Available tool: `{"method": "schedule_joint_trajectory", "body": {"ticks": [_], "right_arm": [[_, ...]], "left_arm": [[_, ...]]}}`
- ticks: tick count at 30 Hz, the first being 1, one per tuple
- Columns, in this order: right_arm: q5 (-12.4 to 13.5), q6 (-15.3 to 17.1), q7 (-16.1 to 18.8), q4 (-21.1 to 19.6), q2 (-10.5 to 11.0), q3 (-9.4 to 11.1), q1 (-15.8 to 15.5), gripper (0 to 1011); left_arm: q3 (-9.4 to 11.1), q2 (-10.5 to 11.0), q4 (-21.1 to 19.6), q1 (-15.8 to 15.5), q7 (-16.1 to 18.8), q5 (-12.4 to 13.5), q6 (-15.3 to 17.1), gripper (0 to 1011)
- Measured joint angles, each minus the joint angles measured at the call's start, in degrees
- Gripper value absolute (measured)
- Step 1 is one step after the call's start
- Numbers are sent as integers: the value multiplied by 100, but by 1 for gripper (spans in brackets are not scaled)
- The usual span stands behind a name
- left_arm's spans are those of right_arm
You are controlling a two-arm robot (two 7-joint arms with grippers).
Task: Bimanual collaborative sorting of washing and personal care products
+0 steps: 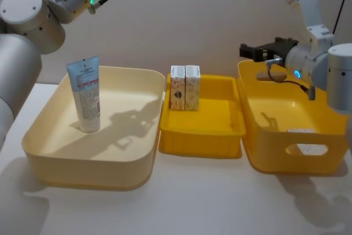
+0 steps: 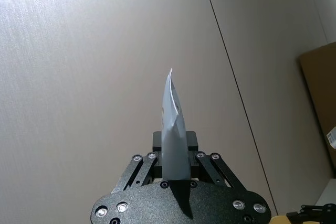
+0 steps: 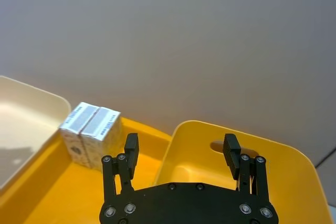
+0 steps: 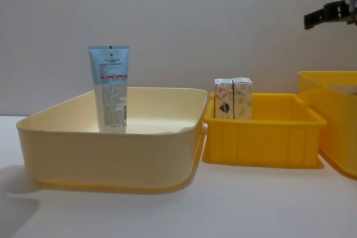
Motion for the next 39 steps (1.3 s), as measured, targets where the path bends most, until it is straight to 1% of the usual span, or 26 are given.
{"method": "schedule_joint_trajectory", "body": {"ticks": [2,6,14,17,18,19,22,26,27,28,30,31,34,36,37,38,39], "right_arm": [[30,-35,178,-44,54,-49,1,1001],[35,-125,314,-91,92,-105,-5,1001],[21,-576,611,-262,178,-281,-102,1001],[21,-831,757,-346,224,-365,-146,1001],[21,-831,757,-346,224,-365,-146,1001],[22,-962,827,-380,244,-400,-165,1001],[25,-1161,930,-430,280,-458,-188,1001],[28,-1566,1129,-524,356,-574,-220,1001],[28,-1608,1150,-538,369,-594,-223,1001],[29,-1764,1227,-565,396,-635,-229,1001],[29,-1906,1296,-591,426,-681,-233,1001],[29,-2063,1370,-612,455,-722,-234,1001],[27,-2250,1463,-638,495,-792,-234,1001],[14,-2559,1603,-668,553,-895,-219,1001],[14,-2559,1603,-668,553,-895,-219,1001],[-3,-2729,1674,-681,582,-945,-202,1001],[-11,-2791,1701,-685,593,-962,-192,1001]], "left_arm": [[-17,-16,30,-6,-51,-40,9,245],[-49,-42,66,-7,-126,-122,25,245],[-128,-87,40,114,-183,-296,117,244],[-147,-107,26,156,-188,-351,150,244],[-149,-111,26,161,-189,-361,154,245],[-153,-119,26,168,-190,-371,158,245],[-163,-145,52,176,-200,-411,167,245],[-178,-182,115,176,-211,-445,168,245],[-181,-191,134,175,-215,-451,168,245],[-188,-212,179,167,-227,-464,167,245],[-193,-222,209,157,-236,-470,161,244],[-198,-229,226,149,-240,-473,157,245],[-207,-250,283,129,-258,-482,143,245],[-216,-264,313,117,-272,-487,134,245],[-219,-268,321,114,-278,-488,130,245],[-222,-270,328,112,-281,-489,129,244],[-227,-276,341,109,-291,-490,126,244]]}}
